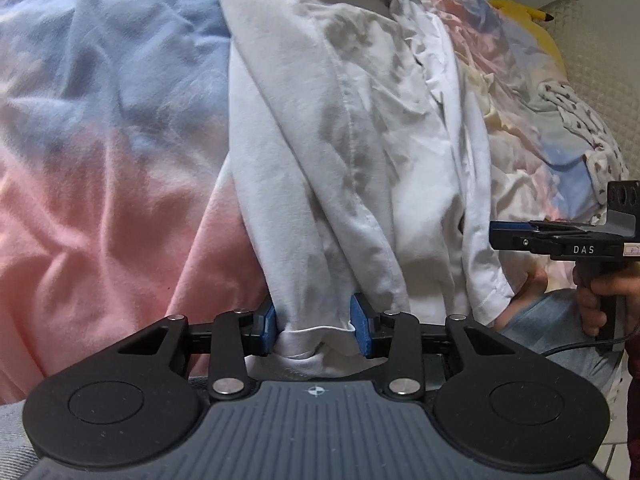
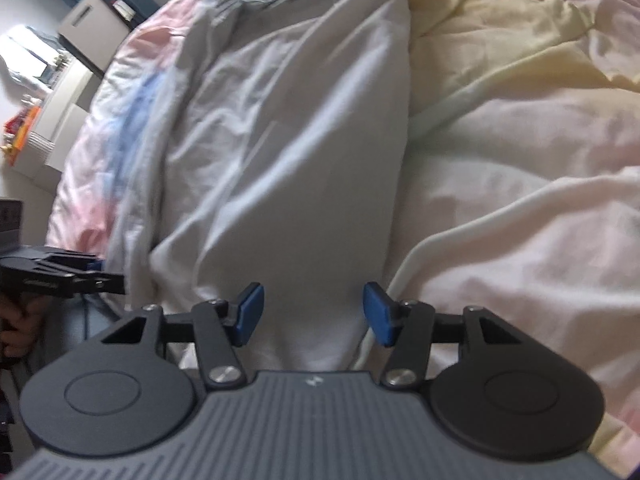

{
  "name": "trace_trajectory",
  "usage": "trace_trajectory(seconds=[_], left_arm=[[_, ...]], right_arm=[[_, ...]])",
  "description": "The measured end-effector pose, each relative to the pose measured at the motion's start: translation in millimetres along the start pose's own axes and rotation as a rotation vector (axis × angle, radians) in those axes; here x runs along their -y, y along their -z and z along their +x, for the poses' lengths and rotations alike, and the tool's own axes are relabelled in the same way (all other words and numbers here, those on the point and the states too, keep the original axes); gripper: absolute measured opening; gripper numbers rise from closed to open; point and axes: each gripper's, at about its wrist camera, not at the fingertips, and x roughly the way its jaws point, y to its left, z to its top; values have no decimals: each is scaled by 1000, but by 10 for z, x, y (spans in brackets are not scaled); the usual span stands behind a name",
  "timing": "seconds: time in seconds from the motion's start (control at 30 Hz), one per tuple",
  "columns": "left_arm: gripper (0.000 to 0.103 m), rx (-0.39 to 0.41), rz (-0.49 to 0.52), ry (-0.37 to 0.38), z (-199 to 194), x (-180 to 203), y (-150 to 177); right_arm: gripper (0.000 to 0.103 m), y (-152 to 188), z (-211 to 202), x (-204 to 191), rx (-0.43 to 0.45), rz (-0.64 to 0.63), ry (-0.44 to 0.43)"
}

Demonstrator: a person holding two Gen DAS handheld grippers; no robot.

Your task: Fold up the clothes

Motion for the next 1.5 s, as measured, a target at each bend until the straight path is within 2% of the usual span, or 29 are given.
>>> trace_trajectory(seconds=[0.23,0.5,0.63,0.77,0.87,0.9,0.93,0.97,1.0,1.03,1.07,1.33,1.5], left_arm=[[41,-7,5,-19,6,22,0],[41,-32,25,-35,36,57,-4],[41,-28,25,-35,37,56,-6],[41,-29,26,-39,75,62,-22],[41,-25,41,-41,73,88,-13],[36,-19,43,-39,67,93,-8],[29,-13,49,-43,57,100,-3],[21,1,51,-36,27,100,1],[15,16,54,-28,-4,99,4],[13,36,47,-6,-63,89,9],[13,55,39,16,-122,78,14],[11,276,-65,204,-1001,19,25],[10,396,-72,256,-1563,166,168]], right_arm=[[56,1,44,22,-16,-7,4],[61,11,161,-5,-144,-48,-17],[61,32,82,12,-118,-40,6],[63,55,127,-58,-121,-51,-53],[63,91,181,-175,-130,-111,-33],[63,96,195,-202,-131,-124,-26],[58,92,194,-200,-128,-120,-24],[46,94,180,-201,-122,-121,-19],[38,94,164,-207,-114,-122,-14],[17,94,128,-216,-99,-120,-10],[6,97,60,-210,-76,-113,-17],[5,147,-811,-159,166,-34,-135],[5,167,-1447,-235,314,-32,-206]])
